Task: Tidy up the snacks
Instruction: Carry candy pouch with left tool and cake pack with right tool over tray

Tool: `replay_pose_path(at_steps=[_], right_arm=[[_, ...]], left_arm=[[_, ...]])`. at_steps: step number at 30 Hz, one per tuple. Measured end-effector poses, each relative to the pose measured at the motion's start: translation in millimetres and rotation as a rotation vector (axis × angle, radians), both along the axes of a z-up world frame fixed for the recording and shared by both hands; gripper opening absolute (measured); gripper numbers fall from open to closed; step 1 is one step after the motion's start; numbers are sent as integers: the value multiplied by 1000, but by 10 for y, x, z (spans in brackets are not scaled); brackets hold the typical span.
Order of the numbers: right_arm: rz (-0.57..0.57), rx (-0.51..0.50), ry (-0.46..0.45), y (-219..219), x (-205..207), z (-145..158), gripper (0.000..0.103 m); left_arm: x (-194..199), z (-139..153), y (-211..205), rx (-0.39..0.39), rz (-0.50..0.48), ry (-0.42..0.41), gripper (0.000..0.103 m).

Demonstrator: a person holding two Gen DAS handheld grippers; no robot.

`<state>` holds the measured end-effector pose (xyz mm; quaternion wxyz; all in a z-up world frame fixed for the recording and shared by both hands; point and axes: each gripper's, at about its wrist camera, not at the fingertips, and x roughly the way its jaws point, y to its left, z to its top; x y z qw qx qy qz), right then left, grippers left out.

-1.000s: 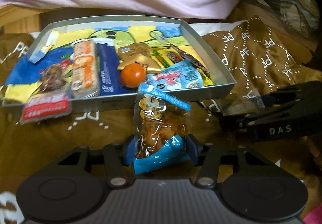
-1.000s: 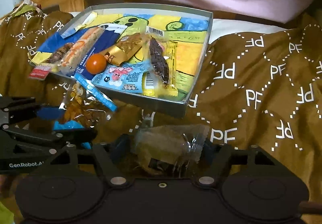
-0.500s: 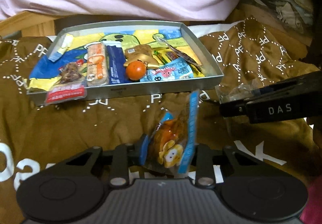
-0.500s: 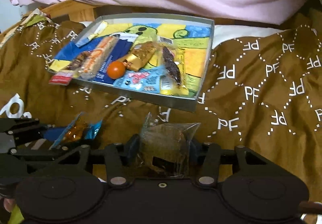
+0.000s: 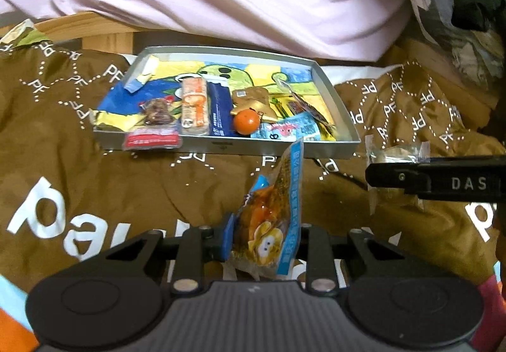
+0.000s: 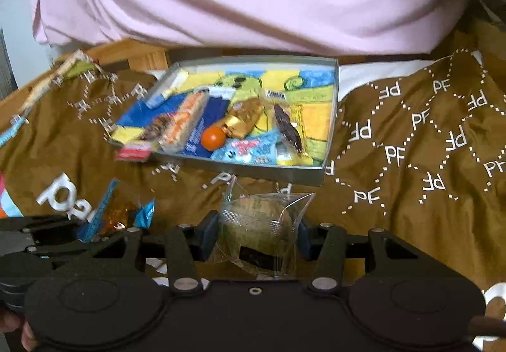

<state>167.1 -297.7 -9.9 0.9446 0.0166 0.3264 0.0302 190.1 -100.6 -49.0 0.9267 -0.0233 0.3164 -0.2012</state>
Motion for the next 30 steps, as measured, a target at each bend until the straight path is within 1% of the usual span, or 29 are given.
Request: replay_pose_path(at_steps=[8,17,21,23,27,30], right_arm=[[26,23,-107,76,-179,153,51],[14,47,-183,57,-228,257,51],[15,47,-229,60,-264,314,51],[12,44,-250,47,-266,337,51],[-11,56,-277,-21,-230,367,51],[-31,61,-296,-98,-161,374,51]], left_arm=[[-134,174,65,-42,22,-34,30],[-195,341,114,-69,42,-77,30],[-66,454,95,-122,44,-49,30],[15,536,75,-144,41,-59,30],[205,696,-37,-123,18,-105,30],[337,751,-128,-122,11,-116,30]])
